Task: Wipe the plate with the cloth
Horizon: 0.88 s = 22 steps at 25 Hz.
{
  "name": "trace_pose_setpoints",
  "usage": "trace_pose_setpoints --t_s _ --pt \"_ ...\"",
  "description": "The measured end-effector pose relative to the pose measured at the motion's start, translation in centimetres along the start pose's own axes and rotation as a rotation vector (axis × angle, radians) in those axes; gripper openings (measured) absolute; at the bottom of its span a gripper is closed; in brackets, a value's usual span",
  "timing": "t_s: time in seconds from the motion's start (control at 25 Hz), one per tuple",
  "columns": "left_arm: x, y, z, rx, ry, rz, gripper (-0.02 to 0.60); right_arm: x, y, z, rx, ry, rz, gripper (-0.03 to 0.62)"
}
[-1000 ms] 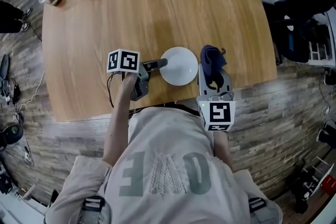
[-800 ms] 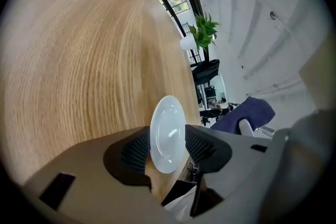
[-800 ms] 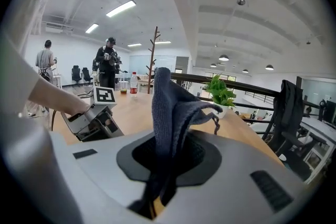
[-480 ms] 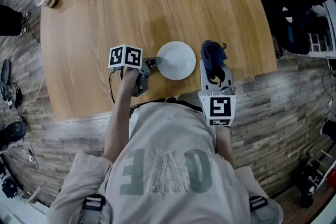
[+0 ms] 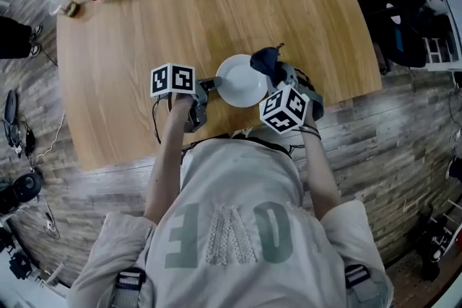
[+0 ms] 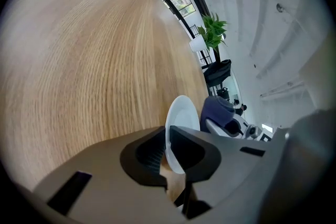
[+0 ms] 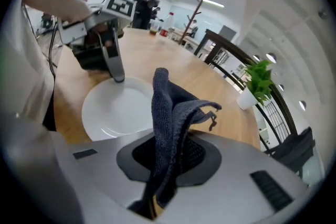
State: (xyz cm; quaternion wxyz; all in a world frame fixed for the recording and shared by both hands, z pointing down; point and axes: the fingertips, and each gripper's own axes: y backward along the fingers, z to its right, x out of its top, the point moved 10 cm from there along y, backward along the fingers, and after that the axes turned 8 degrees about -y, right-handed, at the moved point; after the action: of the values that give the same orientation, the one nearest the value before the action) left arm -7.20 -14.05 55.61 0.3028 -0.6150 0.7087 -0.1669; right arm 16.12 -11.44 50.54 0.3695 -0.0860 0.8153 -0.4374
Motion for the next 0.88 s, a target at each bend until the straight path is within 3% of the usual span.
trace_pose_setpoints --t_s 0.12,0.32,0.56,0.88 --pt "-0.1 0.0 0.0 -0.001 0.008 0.018 0.032 0.8 -2.1 -0.2 0.031 0.144 -0.050 0.057" --pt "-0.3 -0.1 0.0 -0.032 0.040 0.053 0.029 1.4 -2.8 -0.7 -0.006 0.314 -0.088 0.057" --pt "-0.2 0.1 0.1 -0.014 0.034 0.082 0.029 1.6 -2.2 -1.7 0.032 0.411 -0.143 0.057" --pt "-0.3 0.2 0.1 0.000 0.037 0.100 0.029 0.9 0.5 -4.0 0.201 0.474 -0.194 0.057"
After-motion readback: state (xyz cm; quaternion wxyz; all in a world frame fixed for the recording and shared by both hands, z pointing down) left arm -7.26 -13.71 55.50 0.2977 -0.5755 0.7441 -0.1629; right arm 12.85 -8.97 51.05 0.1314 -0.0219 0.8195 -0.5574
